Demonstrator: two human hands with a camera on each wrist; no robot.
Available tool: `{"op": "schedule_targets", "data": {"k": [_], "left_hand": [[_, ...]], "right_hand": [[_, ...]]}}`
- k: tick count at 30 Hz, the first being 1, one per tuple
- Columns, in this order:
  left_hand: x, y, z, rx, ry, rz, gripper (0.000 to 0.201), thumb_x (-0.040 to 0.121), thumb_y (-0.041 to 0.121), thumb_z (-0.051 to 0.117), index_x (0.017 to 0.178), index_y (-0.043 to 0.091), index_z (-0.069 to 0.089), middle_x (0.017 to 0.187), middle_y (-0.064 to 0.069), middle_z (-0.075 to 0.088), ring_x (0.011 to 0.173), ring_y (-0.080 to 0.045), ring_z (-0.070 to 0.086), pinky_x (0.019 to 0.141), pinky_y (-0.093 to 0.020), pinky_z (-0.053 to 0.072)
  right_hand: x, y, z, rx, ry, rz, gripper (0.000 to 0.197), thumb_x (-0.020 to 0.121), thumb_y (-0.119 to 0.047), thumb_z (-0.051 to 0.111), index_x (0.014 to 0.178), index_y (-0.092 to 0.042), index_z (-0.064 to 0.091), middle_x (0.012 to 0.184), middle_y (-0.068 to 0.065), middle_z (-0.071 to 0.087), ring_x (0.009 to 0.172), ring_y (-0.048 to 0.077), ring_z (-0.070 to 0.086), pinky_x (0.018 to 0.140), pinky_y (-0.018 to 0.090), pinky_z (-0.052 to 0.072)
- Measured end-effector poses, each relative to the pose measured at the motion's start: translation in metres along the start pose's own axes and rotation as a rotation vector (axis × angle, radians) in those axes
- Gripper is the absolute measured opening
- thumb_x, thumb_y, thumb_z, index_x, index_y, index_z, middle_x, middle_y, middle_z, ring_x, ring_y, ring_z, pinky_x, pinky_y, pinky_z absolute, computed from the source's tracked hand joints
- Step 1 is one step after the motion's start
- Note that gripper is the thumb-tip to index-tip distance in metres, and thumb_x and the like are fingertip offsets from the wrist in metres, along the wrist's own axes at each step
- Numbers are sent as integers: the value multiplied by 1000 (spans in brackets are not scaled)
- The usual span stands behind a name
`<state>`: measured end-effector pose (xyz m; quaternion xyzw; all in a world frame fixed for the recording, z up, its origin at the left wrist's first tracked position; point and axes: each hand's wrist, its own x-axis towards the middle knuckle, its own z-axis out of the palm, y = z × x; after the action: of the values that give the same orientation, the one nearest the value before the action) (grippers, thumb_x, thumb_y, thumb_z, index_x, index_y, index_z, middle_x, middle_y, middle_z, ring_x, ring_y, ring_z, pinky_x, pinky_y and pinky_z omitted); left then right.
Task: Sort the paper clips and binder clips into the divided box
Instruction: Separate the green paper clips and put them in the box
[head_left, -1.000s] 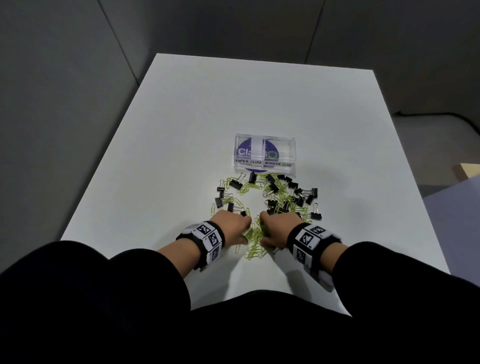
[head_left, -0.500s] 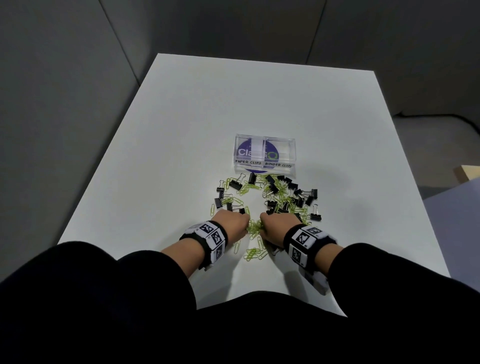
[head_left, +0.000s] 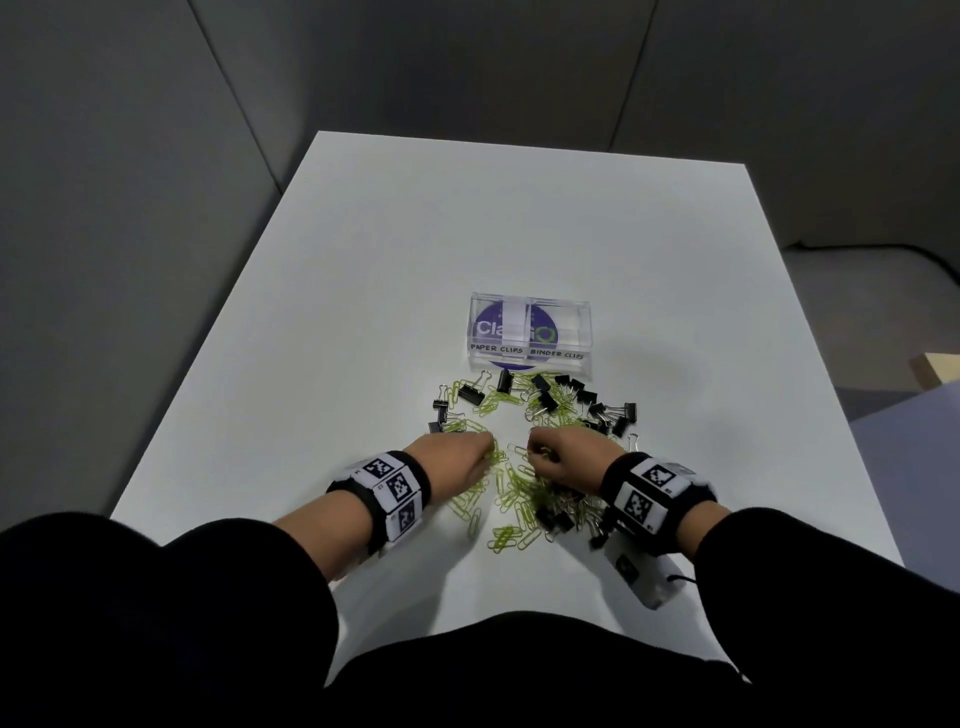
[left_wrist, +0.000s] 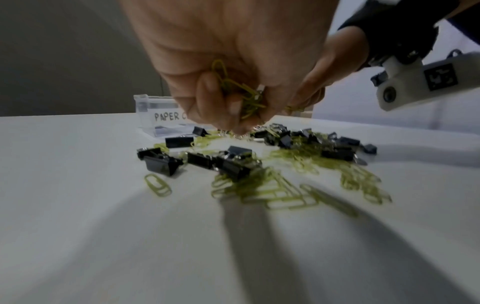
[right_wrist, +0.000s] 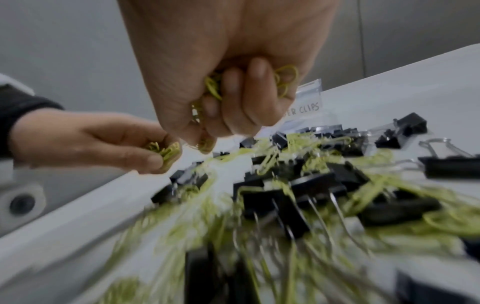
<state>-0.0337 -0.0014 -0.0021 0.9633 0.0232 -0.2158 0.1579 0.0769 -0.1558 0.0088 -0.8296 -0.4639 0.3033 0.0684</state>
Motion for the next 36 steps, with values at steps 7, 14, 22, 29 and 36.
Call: {"op": "schedule_targets", "data": {"k": [7,14,22,29,36], "left_hand": [[13,-21,-56,-159,107,-60,28,100,24,38,114,4,53,108,-14,62,90,-25,57,77,-29,43],[44,-45,-114,-65,174,-136,31,99,21,39,117,1,54,114,-19,62,104,-32,57,83,-32,42],[73,-75,-119,-55,118,-237,28,98,16,40,118,3,54,116,-18,61,106,-32,57,86,-35,43],[96,-80,-120,-96,138,-205,26,97,16,40,115,3,55,114,-17,61,103,-32,58,85,-36,44],[127,-56,-120,-57,113,-122,26,97,15,42,117,4,55,118,-17,59,107,-32,57,87,-38,46]], "right_hand": [[22,-9,-65,115,183,18,23,96,-23,45,102,-7,59,90,1,59,75,15,54,73,24,47],[88,-8,-90,39,317,196,21,93,-16,42,97,-1,55,94,17,63,75,26,50,65,30,39],[144,-7,-93,-62,331,226,20,94,-9,39,105,0,53,105,21,57,74,27,45,66,33,37],[146,-10,-92,32,232,97,33,90,-16,55,122,-6,53,121,15,55,110,31,54,92,38,44],[115,0,-104,21,337,93,26,94,-14,48,117,-8,57,114,12,61,102,28,59,86,35,46]]}}
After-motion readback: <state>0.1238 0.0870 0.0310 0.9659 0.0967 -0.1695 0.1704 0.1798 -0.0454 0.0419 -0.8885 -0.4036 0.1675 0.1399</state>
